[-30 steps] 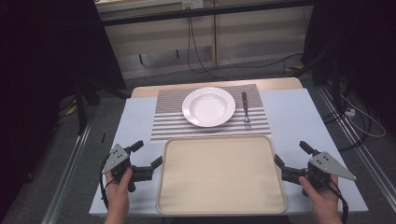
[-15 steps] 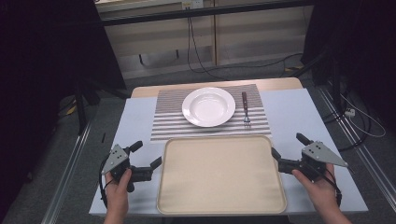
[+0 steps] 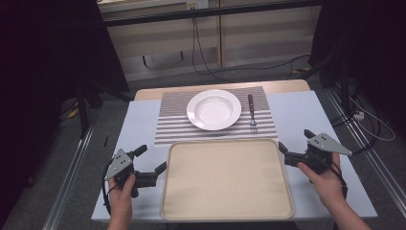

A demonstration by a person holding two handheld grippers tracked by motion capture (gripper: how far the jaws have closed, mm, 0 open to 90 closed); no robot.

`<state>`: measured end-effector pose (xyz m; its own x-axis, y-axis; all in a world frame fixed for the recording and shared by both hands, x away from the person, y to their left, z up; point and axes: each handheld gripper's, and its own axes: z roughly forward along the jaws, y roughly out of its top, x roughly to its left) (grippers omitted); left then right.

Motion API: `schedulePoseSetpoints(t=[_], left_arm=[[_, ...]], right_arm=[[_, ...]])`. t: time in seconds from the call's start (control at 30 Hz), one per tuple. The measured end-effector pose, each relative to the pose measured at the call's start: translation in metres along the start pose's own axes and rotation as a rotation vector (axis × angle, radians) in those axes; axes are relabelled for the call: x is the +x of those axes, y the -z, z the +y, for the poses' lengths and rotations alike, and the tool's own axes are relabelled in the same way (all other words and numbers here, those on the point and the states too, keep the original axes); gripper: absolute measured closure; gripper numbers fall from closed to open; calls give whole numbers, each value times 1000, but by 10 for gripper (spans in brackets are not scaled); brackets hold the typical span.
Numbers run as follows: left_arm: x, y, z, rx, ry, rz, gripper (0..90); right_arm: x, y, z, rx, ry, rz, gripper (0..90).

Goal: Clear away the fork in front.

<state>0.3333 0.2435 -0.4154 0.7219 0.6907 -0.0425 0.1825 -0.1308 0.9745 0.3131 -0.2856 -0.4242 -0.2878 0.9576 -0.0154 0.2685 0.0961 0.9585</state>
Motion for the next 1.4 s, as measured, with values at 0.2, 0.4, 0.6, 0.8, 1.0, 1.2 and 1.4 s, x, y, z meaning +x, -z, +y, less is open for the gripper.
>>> schedulePoseSetpoints(t=[0.2,0.4,0.6,0.8,1.0,1.2,1.4], left_arm=[[1,1,-1,-1,7,-1,20],[0,0,-1,4,5,0,20],[0,-1,-1,5,7,-3,21],[0,-1,-1,5,12,-4,20],[1,-1,-1,11,10,-7,20],[1,-2,-1,15,12,-3,20],[1,-1,-1,18,15,3,20]], right_arm=[[-6,-20,7,15,-6,-39,25],[-11,-34,15,35,-6,-51,27],[-10,-45,20,53,-4,-50,33],[-9,-59,26,60,-14,-44,44],[-8,-75,32,78,-27,-56,40],[-9,-89,35,93,-30,-66,41],[-11,-98,36,113,-32,-75,44]])
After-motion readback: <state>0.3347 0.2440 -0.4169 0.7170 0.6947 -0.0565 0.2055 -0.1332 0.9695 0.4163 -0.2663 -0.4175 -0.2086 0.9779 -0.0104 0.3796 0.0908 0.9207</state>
